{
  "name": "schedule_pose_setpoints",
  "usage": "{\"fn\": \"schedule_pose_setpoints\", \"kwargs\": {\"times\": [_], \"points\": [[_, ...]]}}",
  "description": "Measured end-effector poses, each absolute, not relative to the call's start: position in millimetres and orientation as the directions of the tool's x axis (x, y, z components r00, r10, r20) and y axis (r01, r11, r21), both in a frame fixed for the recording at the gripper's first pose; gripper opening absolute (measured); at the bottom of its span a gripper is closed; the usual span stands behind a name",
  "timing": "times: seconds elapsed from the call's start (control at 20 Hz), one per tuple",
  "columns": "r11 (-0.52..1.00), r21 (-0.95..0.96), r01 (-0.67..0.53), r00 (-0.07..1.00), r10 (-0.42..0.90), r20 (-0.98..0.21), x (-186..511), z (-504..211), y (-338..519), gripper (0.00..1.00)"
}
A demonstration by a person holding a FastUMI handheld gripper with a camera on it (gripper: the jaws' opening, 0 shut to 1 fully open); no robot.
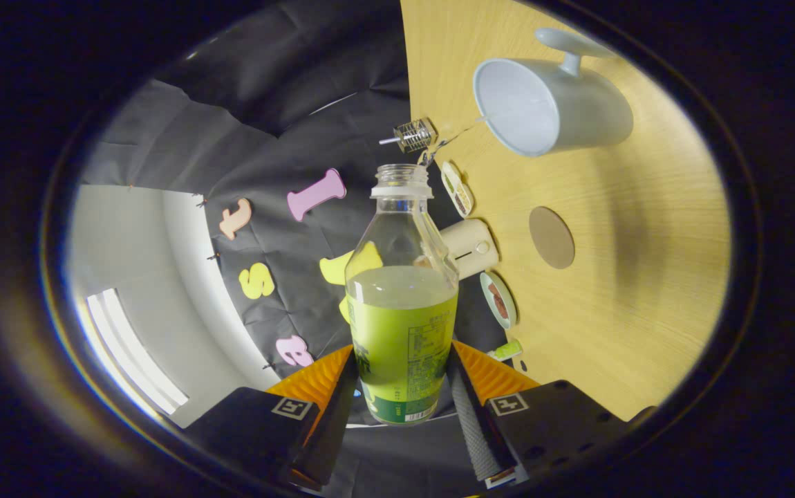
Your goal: Take the bottle from table, then pour the juice into the cup, finally place the bottle on the coaster
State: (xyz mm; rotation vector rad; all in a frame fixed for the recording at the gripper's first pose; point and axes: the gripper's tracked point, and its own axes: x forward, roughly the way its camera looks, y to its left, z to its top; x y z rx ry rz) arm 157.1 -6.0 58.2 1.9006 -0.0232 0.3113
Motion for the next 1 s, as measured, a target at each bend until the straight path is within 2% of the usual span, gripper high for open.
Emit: {"fn": "schedule_pose_setpoints", "kwargs": {"times": [1.0], "points": [[-0.477, 0.859, -0.186, 0.963, 0.085, 0.256, 155, 78, -25, 0.77]]}}
